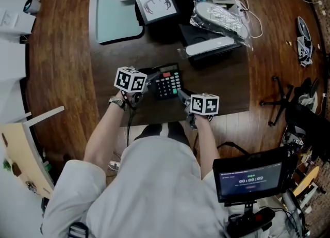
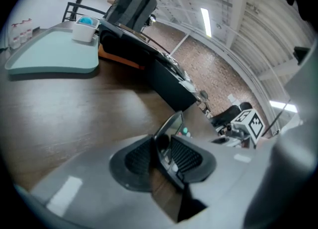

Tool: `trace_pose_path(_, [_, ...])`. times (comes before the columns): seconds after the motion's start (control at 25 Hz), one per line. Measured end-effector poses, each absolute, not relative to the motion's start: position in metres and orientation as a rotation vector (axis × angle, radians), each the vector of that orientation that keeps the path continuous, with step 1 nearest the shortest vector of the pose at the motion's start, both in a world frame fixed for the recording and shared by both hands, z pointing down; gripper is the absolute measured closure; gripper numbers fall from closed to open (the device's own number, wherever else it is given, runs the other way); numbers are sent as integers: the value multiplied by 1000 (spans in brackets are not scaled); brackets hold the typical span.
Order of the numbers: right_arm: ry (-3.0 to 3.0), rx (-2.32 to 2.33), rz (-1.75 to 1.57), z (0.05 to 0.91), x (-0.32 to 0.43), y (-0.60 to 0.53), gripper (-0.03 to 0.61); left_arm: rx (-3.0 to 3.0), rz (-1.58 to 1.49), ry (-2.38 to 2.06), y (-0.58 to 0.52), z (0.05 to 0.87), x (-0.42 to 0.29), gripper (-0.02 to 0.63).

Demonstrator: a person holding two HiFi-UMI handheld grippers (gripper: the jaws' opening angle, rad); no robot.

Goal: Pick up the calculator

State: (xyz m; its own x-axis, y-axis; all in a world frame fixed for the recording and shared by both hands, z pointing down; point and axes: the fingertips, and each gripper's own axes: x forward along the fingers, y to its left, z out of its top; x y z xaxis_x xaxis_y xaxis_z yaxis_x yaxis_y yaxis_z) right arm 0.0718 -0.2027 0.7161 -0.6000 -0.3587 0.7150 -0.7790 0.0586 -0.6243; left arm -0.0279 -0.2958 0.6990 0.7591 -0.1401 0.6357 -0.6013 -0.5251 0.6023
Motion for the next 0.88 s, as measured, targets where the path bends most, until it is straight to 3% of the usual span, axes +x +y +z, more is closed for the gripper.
trace_pose_path(0.88, [-2232, 1226, 1550, 647, 85, -224, 485, 2161, 390, -602, -306, 608, -25, 538])
